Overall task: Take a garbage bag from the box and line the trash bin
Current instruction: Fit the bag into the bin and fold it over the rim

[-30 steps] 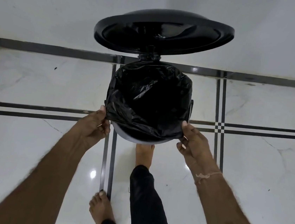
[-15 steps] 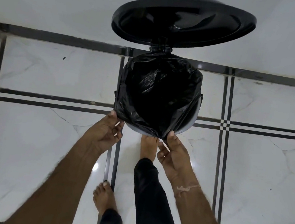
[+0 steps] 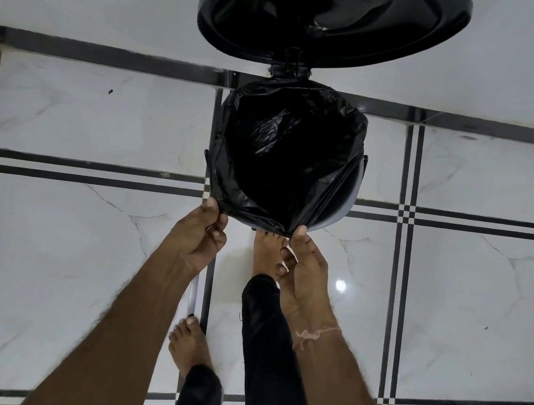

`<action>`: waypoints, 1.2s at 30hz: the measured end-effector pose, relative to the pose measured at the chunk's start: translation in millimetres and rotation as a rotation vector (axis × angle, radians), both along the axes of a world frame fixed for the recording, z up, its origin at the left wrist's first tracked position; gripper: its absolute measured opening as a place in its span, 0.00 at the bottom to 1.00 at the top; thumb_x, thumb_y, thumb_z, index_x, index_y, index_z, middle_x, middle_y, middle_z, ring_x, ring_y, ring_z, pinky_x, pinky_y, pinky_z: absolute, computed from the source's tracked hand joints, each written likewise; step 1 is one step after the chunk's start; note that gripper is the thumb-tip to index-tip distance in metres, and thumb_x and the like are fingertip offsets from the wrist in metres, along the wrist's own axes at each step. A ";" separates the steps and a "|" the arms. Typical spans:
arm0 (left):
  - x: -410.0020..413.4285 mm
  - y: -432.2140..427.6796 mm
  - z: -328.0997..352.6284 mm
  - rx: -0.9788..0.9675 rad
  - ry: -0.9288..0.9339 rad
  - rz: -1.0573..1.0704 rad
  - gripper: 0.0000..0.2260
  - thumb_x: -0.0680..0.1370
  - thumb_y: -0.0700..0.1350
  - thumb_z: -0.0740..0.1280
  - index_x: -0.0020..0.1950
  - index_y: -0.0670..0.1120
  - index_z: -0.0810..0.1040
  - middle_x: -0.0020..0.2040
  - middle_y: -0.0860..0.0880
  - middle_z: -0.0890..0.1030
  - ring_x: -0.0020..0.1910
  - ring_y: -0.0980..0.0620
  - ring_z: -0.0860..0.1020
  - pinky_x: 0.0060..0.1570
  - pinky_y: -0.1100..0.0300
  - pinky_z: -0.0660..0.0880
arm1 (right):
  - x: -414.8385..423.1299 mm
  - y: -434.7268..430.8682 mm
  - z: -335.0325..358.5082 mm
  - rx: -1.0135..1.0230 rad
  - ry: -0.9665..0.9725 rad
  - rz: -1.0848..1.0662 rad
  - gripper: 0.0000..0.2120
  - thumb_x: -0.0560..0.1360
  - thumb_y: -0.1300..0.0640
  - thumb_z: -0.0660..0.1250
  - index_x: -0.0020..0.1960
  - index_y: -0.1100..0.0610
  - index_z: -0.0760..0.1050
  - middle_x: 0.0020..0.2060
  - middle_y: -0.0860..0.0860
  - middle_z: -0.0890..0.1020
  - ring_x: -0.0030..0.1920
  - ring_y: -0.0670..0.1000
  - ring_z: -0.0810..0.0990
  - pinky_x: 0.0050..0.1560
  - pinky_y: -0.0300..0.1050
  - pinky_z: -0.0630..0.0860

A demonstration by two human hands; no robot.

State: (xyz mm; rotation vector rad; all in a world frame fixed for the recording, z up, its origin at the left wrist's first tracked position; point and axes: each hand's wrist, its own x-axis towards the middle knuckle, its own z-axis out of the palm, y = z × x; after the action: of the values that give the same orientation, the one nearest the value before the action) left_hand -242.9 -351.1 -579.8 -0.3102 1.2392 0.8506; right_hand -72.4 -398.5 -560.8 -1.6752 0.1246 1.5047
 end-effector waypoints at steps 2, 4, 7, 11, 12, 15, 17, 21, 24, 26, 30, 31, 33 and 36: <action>1.6 -0.6 -1.9 -0.026 0.009 -0.007 0.07 0.83 0.46 0.65 0.46 0.48 0.78 0.38 0.54 0.80 0.32 0.61 0.78 0.24 0.70 0.68 | -1.4 -7.1 -5.1 0.005 0.023 -0.010 0.09 0.81 0.53 0.70 0.44 0.54 0.80 0.36 0.49 0.82 0.35 0.46 0.75 0.31 0.37 0.67; 6.6 1.1 -3.8 -0.056 -0.006 -0.008 0.07 0.83 0.47 0.65 0.46 0.47 0.77 0.40 0.54 0.78 0.33 0.60 0.77 0.23 0.70 0.66 | -1.0 -8.4 -10.6 0.019 0.056 -0.058 0.07 0.82 0.56 0.68 0.47 0.56 0.81 0.38 0.49 0.86 0.36 0.45 0.82 0.31 0.34 0.72; 6.5 0.3 -14.7 -0.080 -0.030 -0.016 0.08 0.83 0.50 0.65 0.47 0.49 0.77 0.37 0.55 0.79 0.31 0.62 0.75 0.21 0.71 0.63 | -5.4 -11.8 -29.1 0.038 0.118 -0.127 0.05 0.83 0.57 0.67 0.49 0.57 0.80 0.46 0.53 0.87 0.42 0.45 0.87 0.34 0.33 0.75; 9.6 5.1 -27.3 -0.108 -0.048 -0.007 0.07 0.83 0.50 0.65 0.47 0.49 0.77 0.32 0.56 0.81 0.27 0.62 0.75 0.20 0.70 0.63 | -1.4 -8.5 -56.3 0.062 0.202 -0.220 0.19 0.74 0.55 0.74 0.61 0.61 0.76 0.60 0.59 0.81 0.47 0.51 0.84 0.42 0.35 0.79; 10.3 7.3 -30.1 -0.129 -0.038 -0.007 0.07 0.83 0.48 0.65 0.46 0.49 0.77 0.32 0.55 0.82 0.27 0.61 0.75 0.20 0.69 0.63 | 0.2 -5.3 -60.6 0.062 0.219 -0.238 0.28 0.69 0.55 0.80 0.65 0.62 0.74 0.65 0.62 0.79 0.53 0.56 0.82 0.53 0.40 0.79; 12.7 12.1 -36.5 -0.160 0.021 -0.018 0.08 0.85 0.42 0.64 0.46 0.49 0.77 0.33 0.54 0.83 0.26 0.61 0.76 0.22 0.69 0.66 | 7.2 -9.6 -93.8 0.077 0.297 -0.307 0.41 0.55 0.58 0.90 0.62 0.61 0.75 0.68 0.65 0.74 0.62 0.64 0.75 0.73 0.53 0.70; 14.8 12.4 -33.2 -0.112 0.033 0.063 0.07 0.84 0.44 0.65 0.47 0.49 0.79 0.38 0.53 0.83 0.29 0.59 0.78 0.29 0.68 0.72 | 7.3 -3.7 -78.1 0.064 0.350 -0.366 0.34 0.57 0.61 0.89 0.58 0.62 0.76 0.66 0.64 0.78 0.59 0.59 0.79 0.64 0.45 0.76; 14.3 13.6 -16.5 0.054 0.128 0.093 0.10 0.80 0.56 0.69 0.51 0.50 0.81 0.43 0.55 0.85 0.38 0.57 0.84 0.43 0.62 0.79 | 21.1 9.9 -30.3 0.105 0.091 -0.377 0.05 0.79 0.61 0.70 0.53 0.59 0.76 0.42 0.53 0.86 0.34 0.47 0.86 0.38 0.37 0.83; 15.3 18.7 -10.7 0.052 0.239 0.010 0.05 0.80 0.51 0.70 0.51 0.50 0.81 0.49 0.52 0.85 0.47 0.53 0.83 0.45 0.61 0.79 | 31.8 17.1 -15.9 0.186 -0.329 -0.134 0.06 0.82 0.56 0.70 0.58 0.56 0.76 0.52 0.52 0.85 0.43 0.53 0.87 0.40 0.41 0.83; 16.3 20.9 -8.4 0.024 0.264 0.023 0.05 0.80 0.49 0.71 0.50 0.49 0.81 0.49 0.50 0.85 0.51 0.51 0.81 0.46 0.59 0.80 | 35.3 22.1 -17.4 0.205 -0.572 0.080 0.12 0.80 0.50 0.73 0.62 0.50 0.79 0.59 0.51 0.82 0.50 0.57 0.87 0.40 0.44 0.84; 18.6 22.7 -6.4 0.007 0.293 0.034 0.06 0.81 0.48 0.70 0.51 0.47 0.81 0.55 0.47 0.84 0.54 0.49 0.82 0.50 0.57 0.81 | 39.8 45.7 -19.3 0.086 -0.838 0.227 0.12 0.75 0.41 0.74 0.55 0.46 0.83 0.56 0.45 0.81 0.56 0.50 0.83 0.54 0.56 0.83; 18.8 23.3 -6.6 0.002 0.298 0.037 0.06 0.81 0.48 0.69 0.51 0.47 0.81 0.56 0.47 0.84 0.54 0.49 0.82 0.51 0.56 0.81 | 41.5 51.6 -21.0 0.032 -0.853 0.259 0.09 0.76 0.44 0.75 0.51 0.48 0.83 0.56 0.48 0.82 0.55 0.49 0.82 0.57 0.55 0.81; 19.5 24.7 -7.8 -0.009 0.294 0.044 0.06 0.81 0.48 0.69 0.50 0.46 0.81 0.53 0.48 0.85 0.50 0.51 0.82 0.53 0.56 0.82 | 47.7 55.3 -24.0 -0.005 -0.732 0.215 0.07 0.76 0.49 0.75 0.45 0.51 0.82 0.54 0.54 0.85 0.56 0.53 0.84 0.61 0.57 0.81; 18.6 26.9 -13.1 -0.018 0.254 0.061 0.07 0.82 0.49 0.67 0.50 0.46 0.81 0.46 0.49 0.84 0.43 0.54 0.82 0.51 0.56 0.83 | 57.5 42.4 -18.8 0.064 -0.387 0.006 0.09 0.82 0.56 0.70 0.47 0.61 0.79 0.49 0.57 0.86 0.52 0.55 0.86 0.60 0.56 0.84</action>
State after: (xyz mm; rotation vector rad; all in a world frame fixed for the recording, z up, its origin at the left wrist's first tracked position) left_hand -224.3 -324.3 -592.9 -0.2606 1.4797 0.9531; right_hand -14.9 -356.2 -579.6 -1.8804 -0.1351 1.1503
